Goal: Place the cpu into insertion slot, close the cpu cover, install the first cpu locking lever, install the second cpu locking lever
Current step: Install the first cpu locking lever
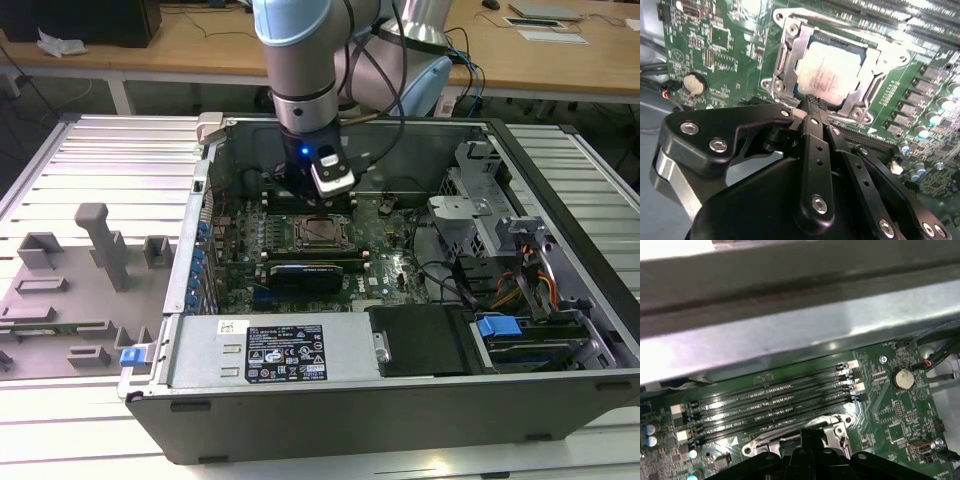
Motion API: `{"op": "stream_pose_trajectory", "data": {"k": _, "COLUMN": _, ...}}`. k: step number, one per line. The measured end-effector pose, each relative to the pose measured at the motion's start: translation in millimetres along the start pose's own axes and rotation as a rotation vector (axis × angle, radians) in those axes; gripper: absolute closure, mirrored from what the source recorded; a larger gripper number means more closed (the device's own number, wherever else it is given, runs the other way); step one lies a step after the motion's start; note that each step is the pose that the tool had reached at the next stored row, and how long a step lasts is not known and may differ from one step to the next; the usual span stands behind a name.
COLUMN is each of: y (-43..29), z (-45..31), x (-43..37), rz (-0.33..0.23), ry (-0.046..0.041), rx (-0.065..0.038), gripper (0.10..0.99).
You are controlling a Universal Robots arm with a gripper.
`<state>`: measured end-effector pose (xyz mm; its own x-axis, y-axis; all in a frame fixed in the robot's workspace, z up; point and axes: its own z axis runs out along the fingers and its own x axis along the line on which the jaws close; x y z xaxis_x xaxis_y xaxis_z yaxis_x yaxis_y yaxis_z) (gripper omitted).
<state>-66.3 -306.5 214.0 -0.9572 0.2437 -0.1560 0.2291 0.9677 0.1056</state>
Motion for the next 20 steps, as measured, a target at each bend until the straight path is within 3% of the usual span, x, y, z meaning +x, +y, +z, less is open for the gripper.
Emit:
{"op": "stream_pose_trajectory", "data": {"k": 4, "y": 0.4, "z": 0.3, "x": -1.9, "rz": -0.007, "ry": 0.0006, "rx": 0.038, "gripper": 0.98}}
{"op": "stream_pose_trajectory", "data": {"k": 6, "y": 0.6, "z": 0.5, "x": -2.6, "rz": -0.01, "ry": 0.0009, "rx": 0.052, "gripper": 0.98}}
{"op": "stream_pose_trajectory", "data": {"k": 17, "y": -4.6, "z": 0.2, "x": -4.0, "rz": -0.018, "ry": 0.0019, "rx": 0.052, "gripper": 0.98}}
{"op": "stream_pose_trajectory", "data": {"k": 18, "y": -4.7, "z": 0.2, "x": -4.1, "rz": -0.018, "ry": 0.0064, "rx": 0.053, "gripper": 0.98}}
{"op": "stream_pose_trajectory", "data": {"k": 20, "y": -4.6, "z": 0.6, "x": -4.4, "rz": -0.017, "ry": 0.0371, "rx": 0.06, "gripper": 0.98}}
